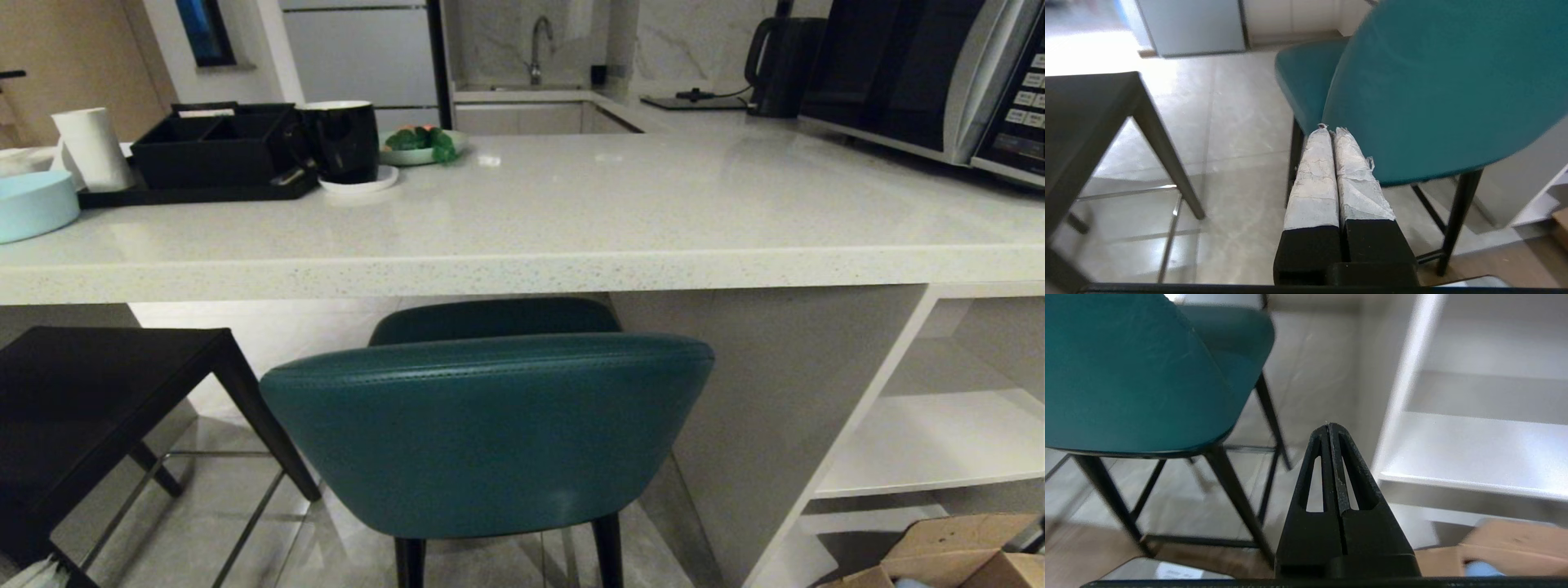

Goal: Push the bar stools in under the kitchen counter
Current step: Pull the blue chair out from under the dining table

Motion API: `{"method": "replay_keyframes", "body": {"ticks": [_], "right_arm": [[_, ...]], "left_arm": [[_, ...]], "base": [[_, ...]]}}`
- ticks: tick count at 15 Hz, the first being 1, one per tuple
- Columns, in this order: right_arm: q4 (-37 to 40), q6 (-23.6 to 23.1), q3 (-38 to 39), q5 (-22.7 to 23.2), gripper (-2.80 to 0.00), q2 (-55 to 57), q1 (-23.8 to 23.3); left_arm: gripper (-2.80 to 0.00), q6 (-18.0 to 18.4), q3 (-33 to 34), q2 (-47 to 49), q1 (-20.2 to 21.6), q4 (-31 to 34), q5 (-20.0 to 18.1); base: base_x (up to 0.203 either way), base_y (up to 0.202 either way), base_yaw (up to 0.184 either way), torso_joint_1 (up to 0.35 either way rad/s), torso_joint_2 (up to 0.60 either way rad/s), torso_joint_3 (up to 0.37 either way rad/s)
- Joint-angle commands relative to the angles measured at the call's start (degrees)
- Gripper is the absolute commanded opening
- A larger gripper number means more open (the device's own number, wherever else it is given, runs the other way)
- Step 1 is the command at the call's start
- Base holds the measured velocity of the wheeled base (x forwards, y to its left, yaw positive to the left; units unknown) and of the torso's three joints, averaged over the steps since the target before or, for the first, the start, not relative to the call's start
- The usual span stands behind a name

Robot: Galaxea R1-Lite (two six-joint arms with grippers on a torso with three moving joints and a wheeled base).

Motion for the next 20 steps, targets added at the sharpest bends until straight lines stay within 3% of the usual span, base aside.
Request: {"method": "replay_keyframes", "body": {"ticks": [1, 3, 6, 8, 13, 20], "right_arm": [[-10.0, 0.1, 0.2, 1.0, -2.8, 19.6, 1.4], [-24.5, 0.3, 0.9, 1.4, -2.8, 34.9, 3.9], [-45.7, 1.5, 1.6, -2.8, -2.8, 53.2, 11.0], [-53.6, 5.1, 1.5, -6.7, -2.8, 59.5, 19.0], [-70.6, 7.9, -2.0, -10.2, -2.8, 73.2, 23.1], [-72.8, 8.0, -6.6, -12.0, -2.8, 78.1, 24.6]], "left_arm": [[-2.8, -0.5, 0.8, 15.5, -0.1, -8.0, -0.4], [-2.8, -1.3, 2.0, 28.0, -0.1, -20.1, -0.8], [-2.8, -1.7, 3.5, 37.9, -2.4, -33.8, -1.2], [-2.8, -1.9, 4.5, 39.5, -5.6, -34.7, -1.3], [-2.8, -2.0, 3.7, 44.3, -7.1, -36.6, -1.2], [-2.8, -1.9, -4.1, 52.6, -7.5, -39.2, -1.1]], "base": [[0.0, 0.0, 0.0, 0.0, 0.0, 0.0], [0.0, 0.0, 0.0, 0.0, 0.0, 0.0], [0.0, 0.0, 0.0, 0.0, 0.0, 0.0], [0.0, 0.0, 0.0, 0.0, 0.0, 0.0], [0.0, 0.0, 0.0, 0.0, 0.0, 0.0], [0.0, 0.0, 0.0, 0.0, 0.0, 0.0]]}}
